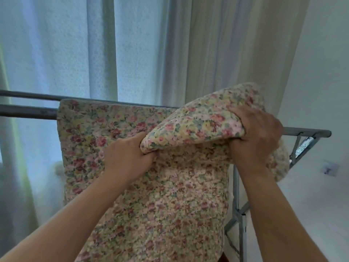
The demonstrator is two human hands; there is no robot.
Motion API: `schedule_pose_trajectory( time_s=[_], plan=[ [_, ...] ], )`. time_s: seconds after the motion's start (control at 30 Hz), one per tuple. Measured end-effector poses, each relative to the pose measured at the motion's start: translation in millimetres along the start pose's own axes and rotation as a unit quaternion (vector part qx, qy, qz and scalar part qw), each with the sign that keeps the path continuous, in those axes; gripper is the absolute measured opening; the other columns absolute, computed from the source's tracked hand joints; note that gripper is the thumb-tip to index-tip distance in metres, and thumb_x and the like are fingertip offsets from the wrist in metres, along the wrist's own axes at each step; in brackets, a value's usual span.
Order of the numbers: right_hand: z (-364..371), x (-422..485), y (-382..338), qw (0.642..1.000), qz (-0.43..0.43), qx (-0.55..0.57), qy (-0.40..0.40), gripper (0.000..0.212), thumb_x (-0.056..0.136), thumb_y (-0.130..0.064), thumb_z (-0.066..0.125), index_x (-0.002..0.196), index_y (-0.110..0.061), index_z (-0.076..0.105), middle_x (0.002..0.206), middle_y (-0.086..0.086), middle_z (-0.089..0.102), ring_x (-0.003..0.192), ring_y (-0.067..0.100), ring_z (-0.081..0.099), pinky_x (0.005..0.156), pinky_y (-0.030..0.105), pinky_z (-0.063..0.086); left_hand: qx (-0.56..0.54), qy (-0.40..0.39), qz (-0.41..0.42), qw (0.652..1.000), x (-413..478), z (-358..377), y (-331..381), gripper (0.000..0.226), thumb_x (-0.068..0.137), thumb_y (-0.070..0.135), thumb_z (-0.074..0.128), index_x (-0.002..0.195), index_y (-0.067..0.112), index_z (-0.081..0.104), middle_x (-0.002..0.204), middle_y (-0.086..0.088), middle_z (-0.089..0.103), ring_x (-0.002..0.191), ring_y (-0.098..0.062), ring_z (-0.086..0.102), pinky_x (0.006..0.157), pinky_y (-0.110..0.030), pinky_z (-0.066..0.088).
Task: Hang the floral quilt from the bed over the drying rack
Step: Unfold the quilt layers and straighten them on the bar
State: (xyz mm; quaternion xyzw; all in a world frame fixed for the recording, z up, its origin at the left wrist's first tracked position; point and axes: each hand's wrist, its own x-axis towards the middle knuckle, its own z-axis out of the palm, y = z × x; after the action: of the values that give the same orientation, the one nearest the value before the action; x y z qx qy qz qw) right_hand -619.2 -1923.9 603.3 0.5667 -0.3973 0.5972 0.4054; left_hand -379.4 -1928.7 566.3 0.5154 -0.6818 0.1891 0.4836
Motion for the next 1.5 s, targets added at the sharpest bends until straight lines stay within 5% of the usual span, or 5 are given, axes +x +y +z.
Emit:
schedule_pose_trajectory(
  time_s=[0.4, 0.63, 0.9, 1.17, 1.5],
  plan=[
    [104, 80, -28, 0.975, 0.019, -0.145, -0.167, 0.054, 0.080, -0.013, 0.061, 0.129, -0.027, 0.043, 0.147, 0.016, 0.028, 0.137, 0.035, 0.014, 0.102, 0.068, 0.002, -0.084, -0.002, -0.112, 0.990, 7, -7, -7, 0.060, 0.068, 0.079, 0.042, 0.062, 0.021, 0.057, 0.052, 0.005, 0.051, 0.055, -0.023, 0.052, 0.044, -0.025, 0.031],
    [157, 96, -39, 0.838, 0.014, 0.055, -0.542, 0.061, 0.082, -0.048, 0.060, 0.128, -0.013, 0.040, 0.128, 0.015, 0.052, 0.113, 0.031, 0.049, 0.080, 0.032, 0.038, -0.219, 0.026, -0.204, 0.954, 27, -31, -9, 0.033, 0.065, 0.057, 0.071, 0.057, 0.026, 0.062, 0.062, 0.004, 0.065, 0.066, -0.021, 0.064, 0.058, -0.030, 0.047],
    [93, 96, -49, 0.746, 0.029, 0.268, -0.609, 0.084, 0.058, -0.084, 0.050, 0.130, -0.041, 0.040, 0.132, -0.007, 0.052, 0.112, 0.008, 0.052, 0.096, 0.030, 0.040, -0.194, 0.032, -0.240, 0.951, 78, -43, -10, 0.050, 0.064, 0.062, 0.066, 0.056, 0.013, 0.063, 0.062, -0.010, 0.067, 0.067, -0.029, 0.066, 0.070, -0.044, 0.054],
    [77, 67, -67, 0.898, -0.191, 0.081, -0.387, 0.064, 0.072, -0.035, 0.067, 0.129, -0.025, 0.040, 0.098, 0.004, 0.067, 0.083, 0.027, 0.061, 0.059, 0.028, 0.032, -0.115, 0.070, -0.191, 0.972, 90, -38, -14, 0.048, 0.070, 0.065, 0.056, 0.050, 0.022, 0.050, 0.052, 0.003, 0.056, 0.057, -0.017, 0.057, 0.051, -0.028, 0.038],
    [99, 62, -68, 0.946, -0.180, 0.056, -0.264, 0.023, 0.074, -0.018, 0.061, 0.095, -0.013, 0.057, 0.071, 0.006, 0.065, 0.059, 0.031, 0.058, 0.045, 0.028, 0.017, 0.046, 0.185, -0.066, 0.979, 40, -33, -46, 0.062, 0.075, 0.064, 0.042, 0.077, 0.006, 0.063, 0.083, -0.015, 0.063, 0.088, -0.033, 0.056, 0.080, -0.045, 0.041]
  ],
)
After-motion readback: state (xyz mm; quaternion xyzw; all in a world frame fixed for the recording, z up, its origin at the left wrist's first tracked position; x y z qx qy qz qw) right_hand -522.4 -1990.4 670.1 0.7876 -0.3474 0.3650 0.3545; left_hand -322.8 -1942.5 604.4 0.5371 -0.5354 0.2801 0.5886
